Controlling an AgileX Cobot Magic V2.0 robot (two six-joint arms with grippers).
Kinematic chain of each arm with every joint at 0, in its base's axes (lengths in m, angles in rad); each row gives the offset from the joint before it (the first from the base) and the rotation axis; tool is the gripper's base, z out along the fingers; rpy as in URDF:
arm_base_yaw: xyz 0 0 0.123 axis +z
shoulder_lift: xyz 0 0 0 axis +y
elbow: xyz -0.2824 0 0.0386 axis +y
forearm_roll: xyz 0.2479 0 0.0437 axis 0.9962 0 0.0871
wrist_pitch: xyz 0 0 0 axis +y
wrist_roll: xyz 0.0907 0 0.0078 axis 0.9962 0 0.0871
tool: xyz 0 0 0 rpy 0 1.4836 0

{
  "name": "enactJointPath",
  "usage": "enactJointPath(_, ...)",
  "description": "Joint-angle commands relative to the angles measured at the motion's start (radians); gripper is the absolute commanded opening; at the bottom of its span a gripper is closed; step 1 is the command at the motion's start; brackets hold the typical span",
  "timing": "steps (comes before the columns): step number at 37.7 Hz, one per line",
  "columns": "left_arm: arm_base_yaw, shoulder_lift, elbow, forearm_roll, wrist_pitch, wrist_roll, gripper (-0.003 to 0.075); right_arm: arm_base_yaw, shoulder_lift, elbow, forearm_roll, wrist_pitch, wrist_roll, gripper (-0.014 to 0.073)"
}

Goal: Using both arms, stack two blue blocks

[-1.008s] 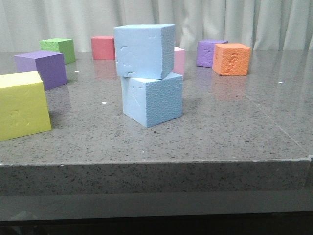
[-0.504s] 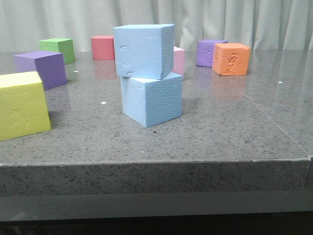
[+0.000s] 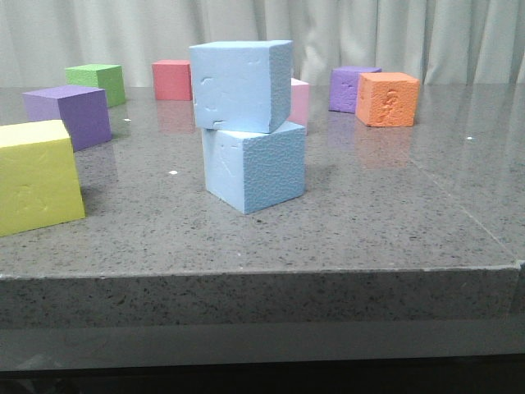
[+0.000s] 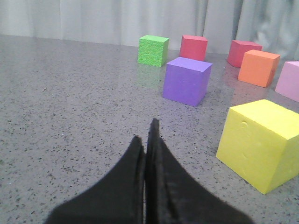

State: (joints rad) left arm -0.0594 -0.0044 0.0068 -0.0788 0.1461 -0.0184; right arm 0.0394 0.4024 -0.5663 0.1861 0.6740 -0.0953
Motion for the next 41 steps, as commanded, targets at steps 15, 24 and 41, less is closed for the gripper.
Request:
enactJointPath(15, 0.001, -0.019, 0.002, 0.001, -0.073, 0.000, -0.0020, -0.006, 0.005, -0.025, 0.003, -0.076, -0.011, -0.0068)
enactJointPath(24, 0.001, -0.019, 0.002, 0.001, -0.073, 0.000, -0.0020, -0.006, -0.003, -0.001, -0.060, -0.156, -0.011, -0.0068)
enactJointPath(41, 0.001, -0.019, 0.002, 0.001, -0.073, 0.000, -0.0020, -0.006, -0.264, 0.421, -0.069, -0.517, -0.010, -0.0068)
